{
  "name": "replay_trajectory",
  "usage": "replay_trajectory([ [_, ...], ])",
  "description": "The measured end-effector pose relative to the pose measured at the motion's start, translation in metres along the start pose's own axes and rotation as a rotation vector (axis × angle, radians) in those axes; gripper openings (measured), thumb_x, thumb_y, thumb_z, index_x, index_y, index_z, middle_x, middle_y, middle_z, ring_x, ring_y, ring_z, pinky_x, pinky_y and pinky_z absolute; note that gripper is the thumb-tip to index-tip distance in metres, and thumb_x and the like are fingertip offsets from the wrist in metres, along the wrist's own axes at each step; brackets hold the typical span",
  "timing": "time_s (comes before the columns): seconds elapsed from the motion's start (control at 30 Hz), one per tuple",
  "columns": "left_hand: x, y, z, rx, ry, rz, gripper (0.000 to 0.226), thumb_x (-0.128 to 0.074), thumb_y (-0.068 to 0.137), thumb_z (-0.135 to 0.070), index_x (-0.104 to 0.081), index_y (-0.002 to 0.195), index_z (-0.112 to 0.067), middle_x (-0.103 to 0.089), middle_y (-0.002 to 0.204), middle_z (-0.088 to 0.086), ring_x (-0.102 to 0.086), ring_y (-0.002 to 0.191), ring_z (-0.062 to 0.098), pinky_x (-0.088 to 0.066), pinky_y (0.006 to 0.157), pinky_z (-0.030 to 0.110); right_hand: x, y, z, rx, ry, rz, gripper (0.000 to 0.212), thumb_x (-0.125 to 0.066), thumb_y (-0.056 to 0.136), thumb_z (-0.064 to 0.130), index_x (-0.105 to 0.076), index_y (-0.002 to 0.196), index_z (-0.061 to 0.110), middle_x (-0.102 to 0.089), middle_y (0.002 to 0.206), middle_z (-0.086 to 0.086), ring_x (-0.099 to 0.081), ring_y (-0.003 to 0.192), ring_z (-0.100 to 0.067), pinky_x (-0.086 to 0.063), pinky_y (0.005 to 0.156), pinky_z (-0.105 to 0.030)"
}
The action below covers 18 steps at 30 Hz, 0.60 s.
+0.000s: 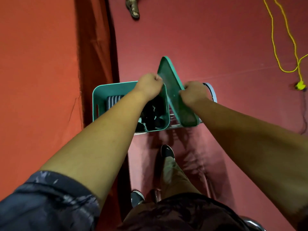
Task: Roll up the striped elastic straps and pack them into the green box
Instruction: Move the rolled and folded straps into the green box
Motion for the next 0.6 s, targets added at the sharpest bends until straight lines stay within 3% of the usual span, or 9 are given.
replay_trajectory([
  [0.07, 0.021, 0.020, 0.034, 0.057, -0.183, -0.081, 0.050, -0.056, 0.082, -0.062, -0.063, 0.087, -0.013, -0.074, 0.086, 0.018, -0.077, 0.082, 0.036, -0.064, 0.085, 0.059, 0.002, -0.009, 0.033, 0.096, 0.010, -0.047, 0.016, -0.069, 0.095, 0.023, -0.076, 0.099, 0.009, -0.068, 0.096, -0.016, -0.062, 0.087, -0.036, -0.047, 0.072, -0.035],
  [0.1, 0.039, 0.013, 0.039, 0.080, -0.245, -0.171, 0.067, -0.055, 0.079, -0.074, -0.064, 0.100, -0.011, -0.076, 0.097, 0.015, -0.078, 0.089, 0.036, -0.064, 0.087, 0.058, 0.001, -0.014, 0.049, 0.141, 0.008, -0.059, 0.015, -0.071, 0.095, 0.022, -0.075, 0.102, 0.010, -0.066, 0.101, -0.015, -0.060, 0.089, -0.035, -0.047, 0.075, -0.036],
  [0.17, 0.085, -0.042, 0.022, 0.152, -0.325, -0.336, 0.093, -0.054, 0.084, -0.083, -0.057, 0.128, -0.001, -0.073, 0.121, 0.017, -0.075, 0.108, 0.037, -0.059, 0.100, 0.046, -0.006, -0.026, 0.075, 0.207, 0.022, -0.053, 0.015, -0.075, 0.095, 0.023, -0.072, 0.107, 0.014, -0.058, 0.108, -0.011, -0.057, 0.091, -0.032, -0.047, 0.079, -0.035],
  [0.2, 0.101, -0.053, 0.030, 0.197, -0.331, -0.408, 0.089, -0.055, 0.093, -0.077, -0.052, 0.134, 0.003, -0.071, 0.124, 0.017, -0.072, 0.111, 0.035, -0.055, 0.099, 0.035, -0.011, -0.030, 0.085, 0.232, 0.026, -0.048, 0.016, -0.077, 0.093, 0.024, -0.070, 0.105, 0.017, -0.056, 0.110, -0.009, -0.058, 0.093, -0.033, -0.048, 0.081, -0.035],
  [0.27, 0.124, -0.070, 0.055, 0.263, -0.390, -0.487, 0.072, -0.058, 0.101, -0.066, -0.046, 0.129, 0.000, -0.070, 0.107, 0.012, -0.074, 0.093, 0.029, -0.053, 0.086, 0.025, -0.019, -0.040, 0.106, 0.290, -0.016, -0.050, 0.017, -0.078, 0.091, 0.026, -0.069, 0.104, 0.022, -0.058, 0.113, -0.008, -0.061, 0.100, -0.036, -0.050, 0.086, -0.037],
  [0.33, 0.137, -0.084, 0.080, 0.278, -0.492, -0.520, 0.073, -0.064, 0.095, -0.068, -0.046, 0.123, -0.003, -0.070, 0.093, 0.010, -0.078, 0.079, 0.029, -0.065, 0.080, 0.039, -0.025, -0.052, 0.126, 0.356, -0.144, -0.055, 0.018, -0.074, 0.092, 0.028, -0.070, 0.109, 0.026, -0.058, 0.115, -0.007, -0.060, 0.108, -0.037, -0.047, 0.091, -0.040],
  [0.47, 0.159, -0.095, 0.159, 0.380, -0.496, -0.570, 0.084, -0.063, 0.077, -0.081, -0.065, 0.107, -0.002, -0.079, 0.087, 0.013, -0.080, 0.074, 0.031, -0.067, 0.080, 0.047, -0.046, -0.076, 0.166, 0.505, -0.263, 0.000, 0.019, -0.071, 0.096, 0.031, -0.072, 0.115, 0.030, -0.057, 0.113, -0.003, -0.053, 0.115, -0.034, -0.040, 0.096, -0.043],
  [0.53, 0.162, -0.103, 0.190, 0.428, -0.453, -0.559, 0.053, -0.063, 0.093, -0.058, -0.071, 0.089, -0.006, -0.079, 0.077, 0.012, -0.079, 0.075, 0.032, -0.066, 0.082, 0.045, -0.060, -0.086, 0.179, 0.552, -0.244, 0.042, 0.018, -0.072, 0.093, 0.027, -0.072, 0.111, 0.030, -0.057, 0.110, -0.001, -0.053, 0.113, -0.033, -0.038, 0.094, -0.042],
  [0.6, 0.162, -0.133, 0.188, 0.453, -0.508, -0.560, 0.032, -0.064, 0.097, -0.026, -0.067, 0.072, -0.008, -0.072, 0.057, 0.007, -0.075, 0.068, 0.033, -0.067, 0.082, 0.050, -0.075, -0.094, 0.185, 0.590, -0.239, 0.090, 0.018, -0.075, 0.090, 0.026, -0.070, 0.107, 0.029, -0.056, 0.109, 0.000, -0.054, 0.113, -0.033, -0.037, 0.094, -0.041],
])
Point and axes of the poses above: each hand's wrist, its own y-axis towards the middle knuckle, its own x-axis out of the back of the hand, z = x × y, the point moved 8 cm from there along y, towards the middle knuckle
